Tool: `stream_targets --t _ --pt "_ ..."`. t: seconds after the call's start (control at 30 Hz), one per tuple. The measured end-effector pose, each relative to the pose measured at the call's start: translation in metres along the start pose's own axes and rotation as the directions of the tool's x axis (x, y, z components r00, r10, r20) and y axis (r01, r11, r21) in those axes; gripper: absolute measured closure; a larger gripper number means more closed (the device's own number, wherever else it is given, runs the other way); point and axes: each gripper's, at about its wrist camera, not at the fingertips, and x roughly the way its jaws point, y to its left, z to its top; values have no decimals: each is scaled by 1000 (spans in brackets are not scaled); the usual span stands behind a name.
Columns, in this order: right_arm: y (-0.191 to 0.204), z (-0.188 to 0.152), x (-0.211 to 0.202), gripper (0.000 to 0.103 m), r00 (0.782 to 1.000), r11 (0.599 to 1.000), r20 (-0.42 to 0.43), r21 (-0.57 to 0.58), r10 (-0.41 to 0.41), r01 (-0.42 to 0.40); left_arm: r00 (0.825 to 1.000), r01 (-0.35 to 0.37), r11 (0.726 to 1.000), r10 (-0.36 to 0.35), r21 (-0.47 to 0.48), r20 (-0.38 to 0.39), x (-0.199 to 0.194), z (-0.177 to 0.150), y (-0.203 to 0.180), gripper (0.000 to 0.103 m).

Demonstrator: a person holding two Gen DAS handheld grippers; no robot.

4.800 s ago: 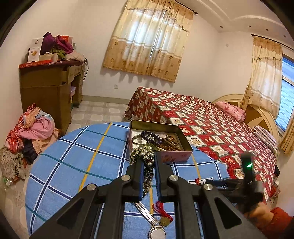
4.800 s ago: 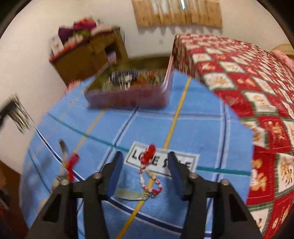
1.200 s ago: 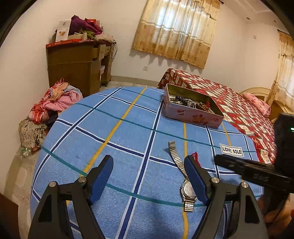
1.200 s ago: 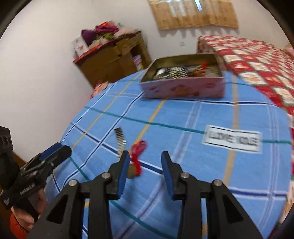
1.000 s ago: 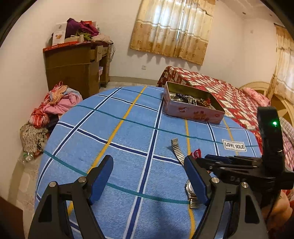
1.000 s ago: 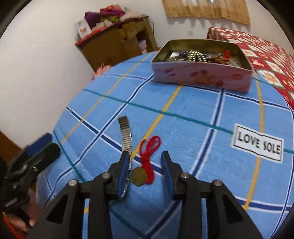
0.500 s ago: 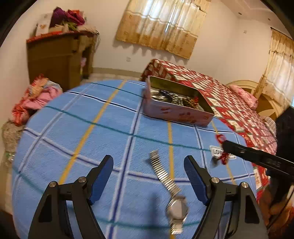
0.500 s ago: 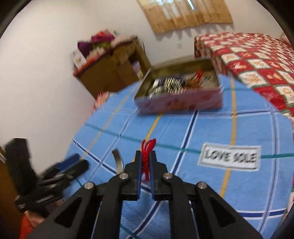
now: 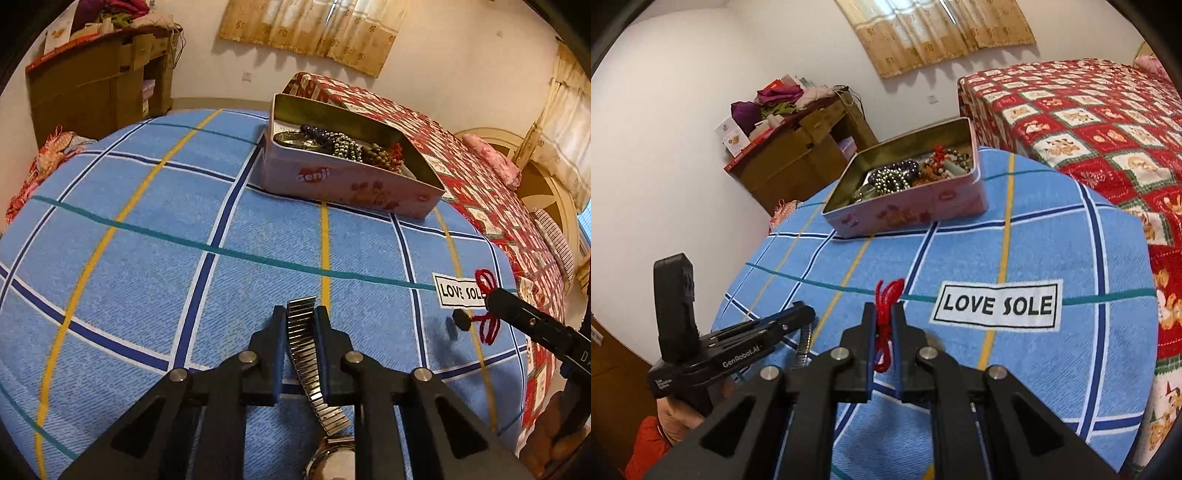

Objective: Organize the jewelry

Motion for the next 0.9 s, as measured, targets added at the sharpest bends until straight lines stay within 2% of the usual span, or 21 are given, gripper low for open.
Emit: stream_targets --t 0.27,0.4,0.47,0.63,0.8,0.9 --pt "-5 3 -17 92 999 999 29 29 28 -28 988 67 998 -70 22 141 -43 12 -11 90" --pt "-2 4 -25 92 998 999 49 35 36 -38 976 76 996 -83 47 202 -67 23 -20 92" --pt "-1 5 -28 92 997 998 59 37 42 -45 969 83 995 -94 55 227 -74 27 -23 97" --pt "5 8 -41 92 995 999 91 21 41 -43 950 68 992 -97 108 297 -93 35 -37 101" --pt "5 8 -46 92 994 999 95 20 45 -47 953 3 993 -39 117 302 -94 37 -35 101" --pt "4 6 -46 92 995 999 88 19 47 -49 971 -8 998 -9 70 239 -84 33 -22 97"
